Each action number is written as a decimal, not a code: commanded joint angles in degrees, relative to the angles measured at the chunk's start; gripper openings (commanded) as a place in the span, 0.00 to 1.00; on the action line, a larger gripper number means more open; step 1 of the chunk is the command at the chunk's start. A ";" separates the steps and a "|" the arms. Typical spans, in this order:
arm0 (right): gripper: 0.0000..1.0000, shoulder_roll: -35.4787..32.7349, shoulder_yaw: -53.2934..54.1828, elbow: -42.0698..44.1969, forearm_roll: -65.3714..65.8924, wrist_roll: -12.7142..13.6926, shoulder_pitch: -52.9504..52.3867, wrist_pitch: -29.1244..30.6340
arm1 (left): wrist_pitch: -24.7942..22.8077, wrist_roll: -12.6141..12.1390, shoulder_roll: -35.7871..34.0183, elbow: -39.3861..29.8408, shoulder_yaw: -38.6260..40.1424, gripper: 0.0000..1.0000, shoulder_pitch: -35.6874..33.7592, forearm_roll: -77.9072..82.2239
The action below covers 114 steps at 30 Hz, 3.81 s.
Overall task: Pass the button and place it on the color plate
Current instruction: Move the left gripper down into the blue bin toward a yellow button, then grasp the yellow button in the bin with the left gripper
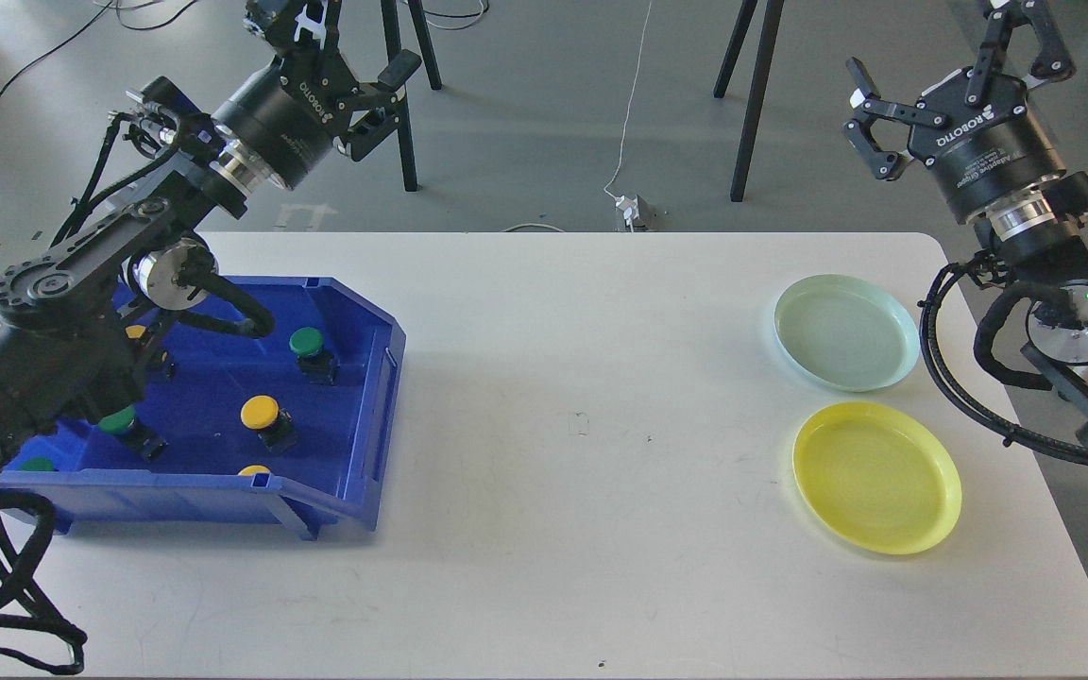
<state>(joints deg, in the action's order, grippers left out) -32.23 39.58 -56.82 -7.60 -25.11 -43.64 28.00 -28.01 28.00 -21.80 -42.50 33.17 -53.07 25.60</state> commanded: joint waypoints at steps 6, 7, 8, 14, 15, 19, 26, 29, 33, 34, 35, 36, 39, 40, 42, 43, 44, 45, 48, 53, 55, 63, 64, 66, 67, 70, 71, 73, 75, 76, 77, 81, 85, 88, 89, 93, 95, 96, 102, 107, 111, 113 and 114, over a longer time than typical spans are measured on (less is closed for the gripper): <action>0.99 -0.20 3.57 -0.13 -0.04 -0.03 2.59 0.00 | 0.01 0.00 -1.22 5.15 0.41 1.00 0.33 -0.20; 0.99 -0.20 3.58 -0.05 -0.04 -0.03 2.59 0.00 | 0.01 0.00 -1.40 5.41 0.58 1.00 0.42 -0.37; 0.99 -0.20 3.49 -0.05 -0.04 -0.03 2.59 0.00 | 0.01 0.00 -1.31 6.02 1.28 1.00 0.42 -0.90; 0.99 0.50 2.87 0.04 0.13 -0.03 2.33 0.00 | 0.01 0.00 -1.66 -6.26 9.88 1.00 1.64 -2.83; 0.99 0.59 2.87 0.04 0.13 -0.03 2.41 0.00 | 0.01 0.00 -1.49 -8.45 11.73 1.00 2.26 -2.92; 0.99 0.59 3.05 0.04 0.13 -0.03 2.50 0.00 | 0.01 0.00 -0.96 -12.95 13.94 1.00 2.70 -3.19; 0.99 0.59 3.31 1.35 0.04 0.15 2.68 0.00 | 0.01 0.00 -8.24 -21.82 2.81 1.00 0.16 2.95; 0.99 0.68 3.40 2.76 0.04 0.15 2.68 0.00 | 0.01 0.00 -13.95 -28.50 -3.35 1.00 -2.74 9.71; 0.99 2.08 3.40 3.47 0.13 0.14 2.85 0.00 | 0.01 0.00 -22.83 -34.65 -14.24 0.99 -7.30 22.01; 0.99 2.34 3.31 3.47 0.04 0.15 2.94 0.00 | 0.01 0.00 -24.93 -36.32 -17.58 0.99 -9.32 25.34; 0.99 2.43 3.31 3.47 0.04 0.15 3.12 0.00 | 0.01 0.00 -26.87 -37.73 -20.48 0.99 -11.08 28.25; 0.99 2.43 3.31 3.47 0.04 0.15 3.29 0.00 | 0.01 0.00 -29.24 -39.05 -23.47 0.99 -12.83 31.32; 0.99 2.52 3.40 3.47 0.13 0.06 3.73 0.00 | 0.01 0.00 -34.00 -40.64 -29.98 0.99 -16.80 39.76; 0.99 2.43 3.40 3.47 0.13 0.14 3.73 0.00 | 0.01 0.00 -34.88 -40.47 -31.48 0.98 -17.42 42.40; 0.99 2.52 3.31 3.47 0.13 0.15 3.73 0.00 | 0.01 0.00 -36.11 -39.51 -34.29 0.98 -17.86 49.25; 0.99 2.52 3.31 3.47 0.13 0.15 3.56 0.00 | 0.01 0.00 -36.29 -38.28 -35.87 0.98 -17.86 53.55; 0.99 2.52 3.31 3.47 0.13 0.15 3.38 0.00 | 0.01 0.00 -36.21 -37.14 -37.20 0.98 -17.86 56.03; 0.99 2.52 3.31 3.47 0.13 0.15 3.21 0.00 | 0.01 0.00 -36.03 -36.08 -38.51 0.97 -17.86 58.49; 0.99 2.52 3.31 3.47 0.13 0.15 3.12 0.00 | 0.01 0.00 -35.33 -34.24 -41.42 0.97 -17.16 60.71; 0.99 2.52 3.31 3.38 0.13 0.15 3.12 0.00 | 0.01 0.00 -29.63 -26.42 -43.71 0.97 -14.88 62.37; 0.99 2.52 3.31 3.29 0.04 0.15 3.20 0.00 | 0.01 0.00 -26.90 -22.47 -44.24 0.97 -13.82 63.08; 0.99 1.64 3.40 3.21 0.04 0.06 3.73 0.00 | 0.01 0.00 -22.06 -13.40 -47.67 0.97 -12.76 64.04; 0.99 1.64 3.40 3.21 0.04 0.06 3.82 0.00 | 0.01 0.00 -21.79 -12.79 -47.67 0.97 -12.68 64.75; 0.99 1.64 3.40 3.21 0.04 0.06 3.82 0.00 | 0.32 0.00 -21.44 -11.47 -47.67 0.97 -12.59 65.63; 0.99 1.64 3.40 3.12 0.04 0.06 3.82 0.00 | 0.49 0.00 -21.44 -10.94 -47.76 0.97 -12.68 65.63; 0.99 1.64 3.40 3.12 0.04 0.06 3.91 0.00 | 0.58 0.00 -21.44 -9.80 -47.67 0.97 -12.06 65.63; 0.99 1.64 3.40 3.12 0.04 0.06 4.00 0.00 | 0.58 0.00 -21.44 -9.62 -47.67 0.97 -11.97 65.72; 0.99 1.64 3.40 3.12 0.04 0.06 4.08 0.00 | 0.58 0.00 -21.44 -9.44 -47.67 0.97 -11.71 65.72; 0.99 1.73 3.40 3.20 0.04 0.06 4.08 0.00 | 0.58 0.00 -21.44 -9.44 -47.67 0.97 -11.10 65.81; 0.99 1.73 3.40 3.21 0.04 0.06 4.08 0.00 | 0.67 0.00 -21.44 -9.44 -47.67 0.97 -10.75 65.81; 0.99 1.73 3.40 3.21 0.04 0.06 4.08 0.00 | 0.67 0.00 -21.35 -9.44 -47.67 0.97 -10.57 65.72; 0.99 1.73 3.40 3.21 0.04 0.06 4.17 0.00 | 0.76 0.00 -21.18 -9.53 -47.49 0.97 -9.52 65.72; 0.99 1.73 3.49 3.21 0.04 0.06 4.26 0.00 | 1.29 0.00 -19.25 -8.48 -47.49 0.97 -9.25 65.72; 0.99 1.73 3.58 3.21 0.04 -0.03 4.35 0.00 | 1.46 0.00 -18.89 -7.07 -47.58 0.97 -9.07 65.72; 0.99 1.73 3.58 3.21 0.04 -0.03 4.44 0.00 | 1.46 0.00 -18.89 -6.90 -47.58 0.97 -8.64 65.72; 0.99 1.73 3.75 3.12 0.04 -0.03 4.70 0.00 | 1.81 0.00 -18.80 -6.11 -47.49 0.97 -7.67 65.63; 0.99 1.73 3.75 3.20 -0.04 -0.03 4.79 0.00 | 1.90 0.00 -18.63 -6.01 -47.49 0.96 -7.41 65.72; 0.99 1.73 3.75 3.21 0.04 -0.03 4.79 0.00 | 1.90 0.00 -18.54 -6.01 -47.49 0.96 -7.23 65.72; 0.99 1.73 3.75 3.20 -0.04 -0.03 5.23 0.00 | 2.96 0.00 -18.45 -6.01 -47.58 0.89 -6.96 65.63; 0.99 1.73 3.75 3.20 -0.04 -0.03 5.58 0.00 | 3.05 0.00 -18.45 -6.01 -47.67 0.59 -6.70 65.81; 0.99 1.64 3.75 3.21 0.04 -0.03 5.93 0.00 | 3.31 0.00 -18.45 -6.01 -47.67 0.53 -6.61 65.98; 0.99 1.64 3.75 3.21 -0.04 -0.03 6.02 0.00 | 4.53 0.00 -18.54 -6.01 -47.67 0.51 -6.61 65.90; 0.99 1.64 3.75 3.21 -0.04 -0.03 6.11 0.00 | 5.24 0.00 -18.45 -6.01 -47.67 0.50 -6.61 65.90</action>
<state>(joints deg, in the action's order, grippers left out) -30.56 43.34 -53.65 -7.62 -25.14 -37.73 28.00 -24.28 28.00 -40.25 -48.51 -14.50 -59.69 91.49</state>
